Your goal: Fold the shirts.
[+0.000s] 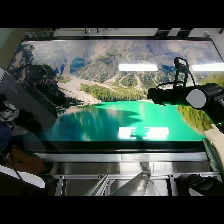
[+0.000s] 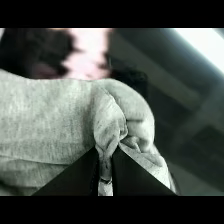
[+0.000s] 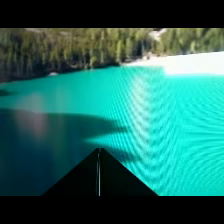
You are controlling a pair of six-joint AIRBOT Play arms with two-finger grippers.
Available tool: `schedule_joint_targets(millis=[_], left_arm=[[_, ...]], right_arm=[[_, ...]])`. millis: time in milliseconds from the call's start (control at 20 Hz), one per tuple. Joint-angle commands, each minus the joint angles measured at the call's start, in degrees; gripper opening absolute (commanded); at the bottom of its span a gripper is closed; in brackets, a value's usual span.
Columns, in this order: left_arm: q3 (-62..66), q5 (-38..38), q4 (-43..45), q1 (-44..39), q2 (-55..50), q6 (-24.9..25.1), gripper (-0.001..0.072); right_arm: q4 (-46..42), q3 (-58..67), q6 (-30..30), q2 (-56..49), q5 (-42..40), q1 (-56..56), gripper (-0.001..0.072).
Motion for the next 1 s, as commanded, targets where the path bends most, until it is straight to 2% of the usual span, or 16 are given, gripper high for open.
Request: schedule_joint_targets(millis=[0,50,100,200,300,350,550,750,800,850,900,950], left_arm=[[0.04,3.19,0.24,-1.86,-1.68,0.81,0.0013],[0.0,4.42,-0.66,-2.54,-1.62,0.87,0.0013],[0.02,5.53,-3.8,-3.87,-1.22,3.3,0.0013],[0.04,5.66,-16.0,-8.52,1.27,6.08,0.0013],[1.88,5.64,-31.74,-15.63,4.9,7.56,0.0014],[4.72,6.8,-36.89,-20.15,6.54,8.41,0.0015],[16.24,10.38,-39.8,-37.51,12.13,9.16,0.0016],[8.79,8.7,-40.06,-48.37,18.47,10.86,0.0019],[6.38,8.9,-40.04,-50.03,19.1,10.95,0.005],[4.31,9.11,-39.95,-51.54,19.37,10.99,0.0299],[2.49,9.55,-39.93,-52.72,19.37,10.97,0.0639],[0.81,9.77,-39.5,-53.31,19.37,10.86,0.0714]], right_arm=[[0.61,0.0,0.02,0.04,-0.04,0.04,0.0022],[0.59,0.0,-0.09,0.04,-0.04,0.04,0.0021],[0.59,0.0,-0.2,0.04,-0.04,0.04,0.0022],[0.57,0.0,-0.22,0.04,-0.5,0.02,0.0022],[0.57,0.0,-0.22,0.04,-1.86,0.02,0.0022],[0.55,0.0,-0.22,0.04,-2.4,0.02,0.0022],[-0.09,0.0,-1.68,0.07,-2.78,-1.44,0.0022],[-1.22,0.0,-1.73,1.46,-2.71,-6.8,0.0022],[-1.14,0.0,-2.47,2.01,-2.45,-8.35,0.0025],[-1.09,0.0,-3.78,2.43,-1.75,-9.57,0.0072],[-1.09,0.0,-4.81,2.75,-0.92,-10.6,0.0321],[-1.01,0.0,-6.14,2.82,-0.2,-11.28,0.0557]])
